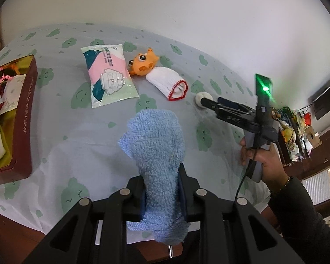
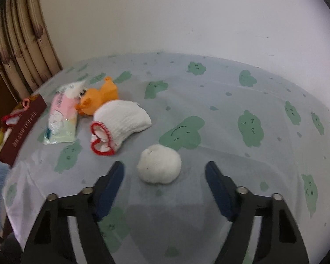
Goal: Organize soft objects
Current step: 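Carry the blue towel to the tin with the left gripper while the right gripper grasps the white ball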
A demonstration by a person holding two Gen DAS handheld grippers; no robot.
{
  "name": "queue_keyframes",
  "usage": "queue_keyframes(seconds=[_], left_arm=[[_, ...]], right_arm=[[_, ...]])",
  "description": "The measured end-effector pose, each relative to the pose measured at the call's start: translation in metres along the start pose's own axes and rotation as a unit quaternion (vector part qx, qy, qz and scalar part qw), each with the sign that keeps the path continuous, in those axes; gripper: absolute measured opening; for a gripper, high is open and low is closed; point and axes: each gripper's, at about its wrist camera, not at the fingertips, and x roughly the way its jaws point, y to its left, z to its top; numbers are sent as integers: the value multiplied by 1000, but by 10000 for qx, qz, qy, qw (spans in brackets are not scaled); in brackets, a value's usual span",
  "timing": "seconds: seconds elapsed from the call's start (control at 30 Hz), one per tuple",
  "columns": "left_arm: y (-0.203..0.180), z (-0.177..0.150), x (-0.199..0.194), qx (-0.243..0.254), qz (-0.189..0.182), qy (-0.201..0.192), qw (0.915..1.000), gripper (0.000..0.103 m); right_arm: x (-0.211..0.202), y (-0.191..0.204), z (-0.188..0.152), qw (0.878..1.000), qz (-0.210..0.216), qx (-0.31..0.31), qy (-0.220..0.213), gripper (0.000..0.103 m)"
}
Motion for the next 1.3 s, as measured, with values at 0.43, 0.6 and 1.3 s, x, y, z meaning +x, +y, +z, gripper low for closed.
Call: queue_keyframes(seconds=[0.43, 0.6, 1.3], left_arm=[[9, -3, -14, -95, 61, -136, 9998, 24], [20, -8, -32, -204, 95, -324, 9992, 24], [176, 34, -84, -987, 1572, -888, 9786, 24]], right_arm=[[-16, 20, -10, 9992, 317, 238, -112, 24], [-39, 49, -47, 9982, 352, 393, -273, 24], [-43, 63, -69, 9984, 43, 436, -355, 24]])
